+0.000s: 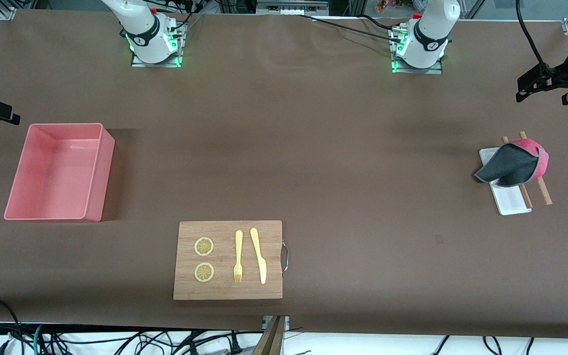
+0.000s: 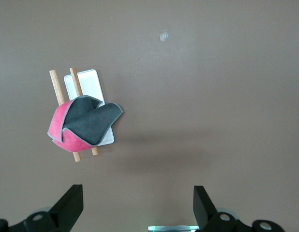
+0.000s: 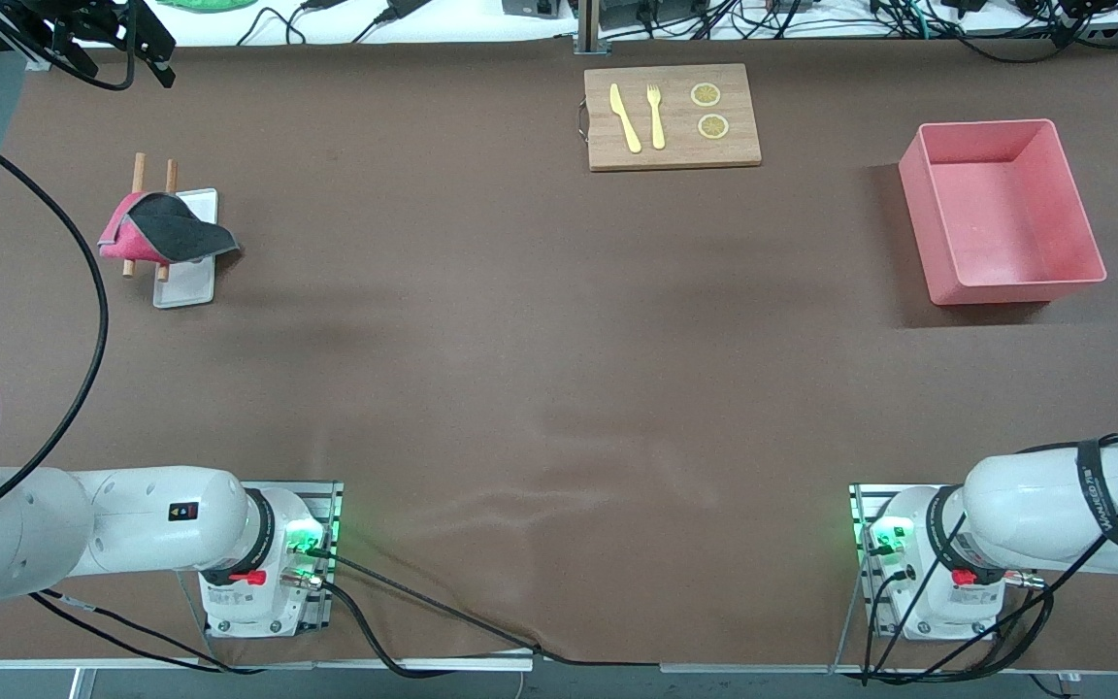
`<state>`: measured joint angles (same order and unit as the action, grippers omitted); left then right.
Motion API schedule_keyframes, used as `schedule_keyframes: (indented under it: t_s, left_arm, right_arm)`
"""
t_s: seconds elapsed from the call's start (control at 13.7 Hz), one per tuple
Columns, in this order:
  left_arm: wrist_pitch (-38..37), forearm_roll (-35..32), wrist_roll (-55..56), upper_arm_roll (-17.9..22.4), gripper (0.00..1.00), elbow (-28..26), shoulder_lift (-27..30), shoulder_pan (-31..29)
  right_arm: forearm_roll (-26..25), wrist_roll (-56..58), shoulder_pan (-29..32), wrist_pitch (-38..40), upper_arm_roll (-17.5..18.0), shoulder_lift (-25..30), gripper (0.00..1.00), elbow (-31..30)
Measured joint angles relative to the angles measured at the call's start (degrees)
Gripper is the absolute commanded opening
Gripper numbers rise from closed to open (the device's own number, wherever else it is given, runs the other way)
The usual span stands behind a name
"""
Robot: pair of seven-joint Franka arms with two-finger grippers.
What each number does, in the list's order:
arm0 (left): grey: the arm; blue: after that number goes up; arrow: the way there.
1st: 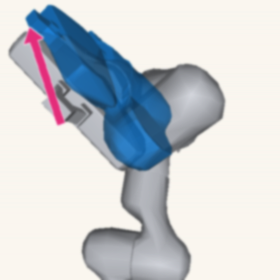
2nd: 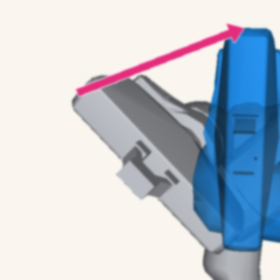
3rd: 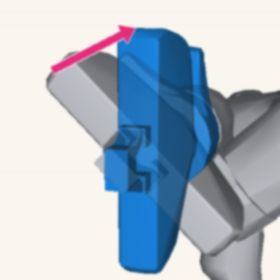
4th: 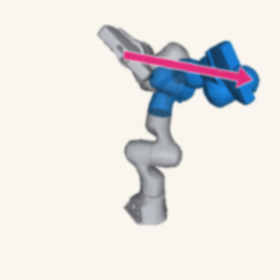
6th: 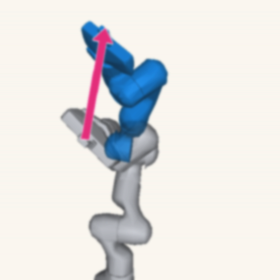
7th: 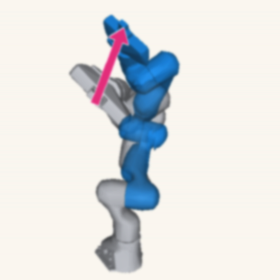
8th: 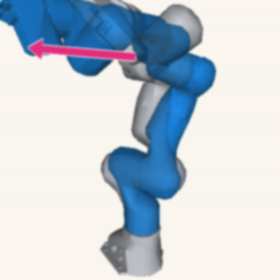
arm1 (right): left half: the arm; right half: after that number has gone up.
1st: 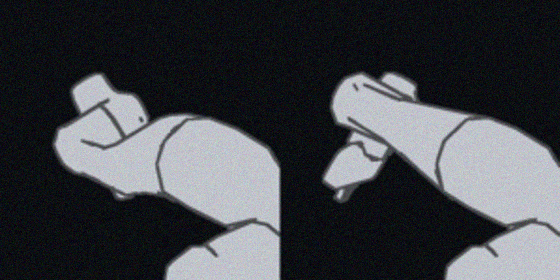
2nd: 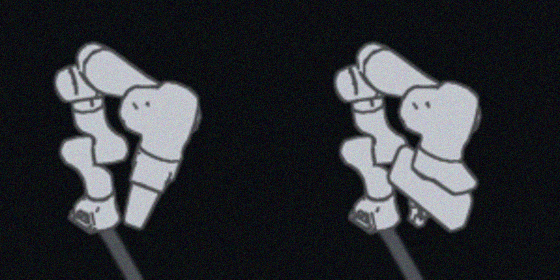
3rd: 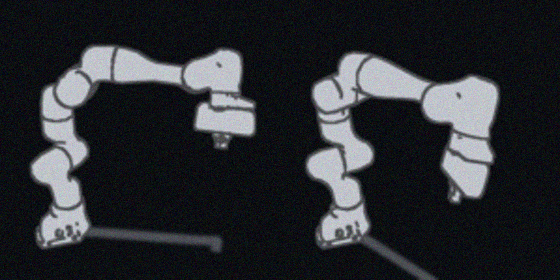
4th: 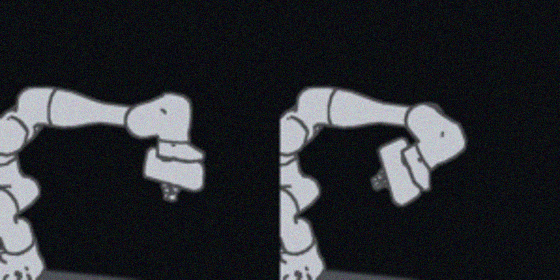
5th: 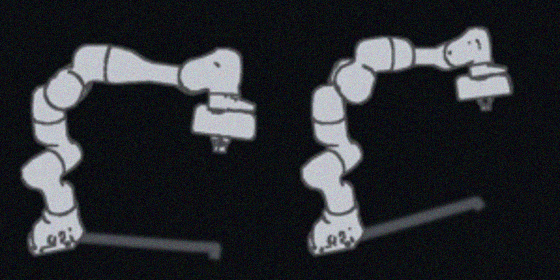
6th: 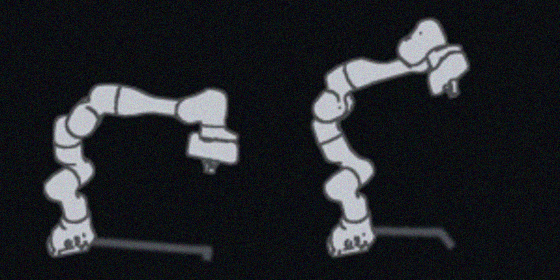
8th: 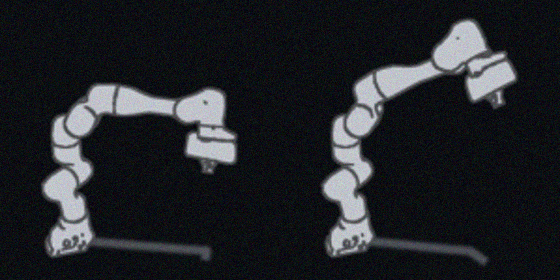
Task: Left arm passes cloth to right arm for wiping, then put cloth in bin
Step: 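Reach the left gripper toward the pink-grey cloth on the white rack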
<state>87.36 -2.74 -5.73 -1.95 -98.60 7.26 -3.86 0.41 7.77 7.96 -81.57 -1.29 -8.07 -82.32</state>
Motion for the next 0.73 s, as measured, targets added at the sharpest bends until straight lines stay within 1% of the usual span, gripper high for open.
schedule_keyframes:
  t_s: [0.73]
  left_arm:
    - [-1.94, 0.00, 0.05, 0.04, 1.00, 0.83, -0.82, -0.05]
  right_arm:
    - [0.01, 0.00, 0.00, -0.06, 0.01, -0.15, 1.00, 0.00]
